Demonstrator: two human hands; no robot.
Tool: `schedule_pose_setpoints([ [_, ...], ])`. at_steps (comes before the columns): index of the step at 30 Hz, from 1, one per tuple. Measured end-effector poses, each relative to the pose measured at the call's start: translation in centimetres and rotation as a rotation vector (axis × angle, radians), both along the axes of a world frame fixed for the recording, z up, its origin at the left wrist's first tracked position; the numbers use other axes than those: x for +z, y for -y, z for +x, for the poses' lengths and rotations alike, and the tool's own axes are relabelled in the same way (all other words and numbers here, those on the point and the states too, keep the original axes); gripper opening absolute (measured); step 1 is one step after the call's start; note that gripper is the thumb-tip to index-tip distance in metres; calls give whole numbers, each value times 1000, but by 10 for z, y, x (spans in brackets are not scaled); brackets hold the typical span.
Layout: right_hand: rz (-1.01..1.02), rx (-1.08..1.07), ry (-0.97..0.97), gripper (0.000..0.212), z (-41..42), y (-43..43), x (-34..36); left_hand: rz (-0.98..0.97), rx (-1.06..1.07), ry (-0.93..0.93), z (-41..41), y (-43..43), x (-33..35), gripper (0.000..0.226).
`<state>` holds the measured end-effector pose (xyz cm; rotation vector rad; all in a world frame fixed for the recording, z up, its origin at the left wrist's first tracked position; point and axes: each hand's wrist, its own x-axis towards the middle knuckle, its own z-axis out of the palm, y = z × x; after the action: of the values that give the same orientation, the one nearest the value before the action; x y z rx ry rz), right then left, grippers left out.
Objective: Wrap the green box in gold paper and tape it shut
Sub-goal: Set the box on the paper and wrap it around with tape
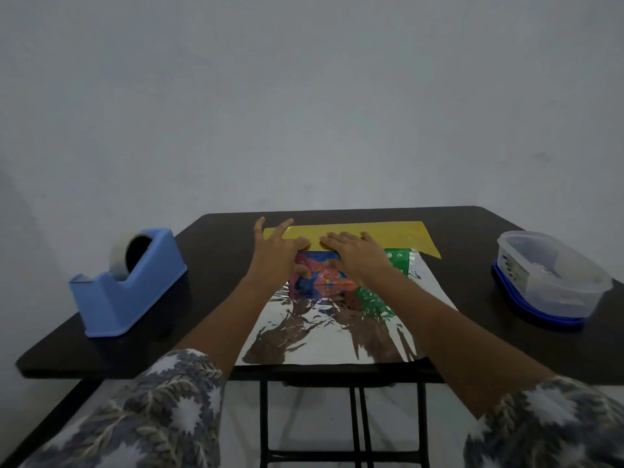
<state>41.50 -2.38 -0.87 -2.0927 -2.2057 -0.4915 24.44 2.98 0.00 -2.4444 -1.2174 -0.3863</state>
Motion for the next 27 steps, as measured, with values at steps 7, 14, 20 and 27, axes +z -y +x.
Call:
schedule_pose_setpoints([
  [7,6,-24,-76,56,0,-4,-4,-159,-36,179,-1,5,-6,67],
  [14,-10,-20,-102,55,-2,-1,-2,68,55,744,-70,14,-6,87],
  [20,-1,-29,-101,55,-3,0,-1,214,431,828,-158,31,-25,107],
  [27,-2,-29,-152,57,-4,3,2,-217,486,1414,-211,41,-40,94],
])
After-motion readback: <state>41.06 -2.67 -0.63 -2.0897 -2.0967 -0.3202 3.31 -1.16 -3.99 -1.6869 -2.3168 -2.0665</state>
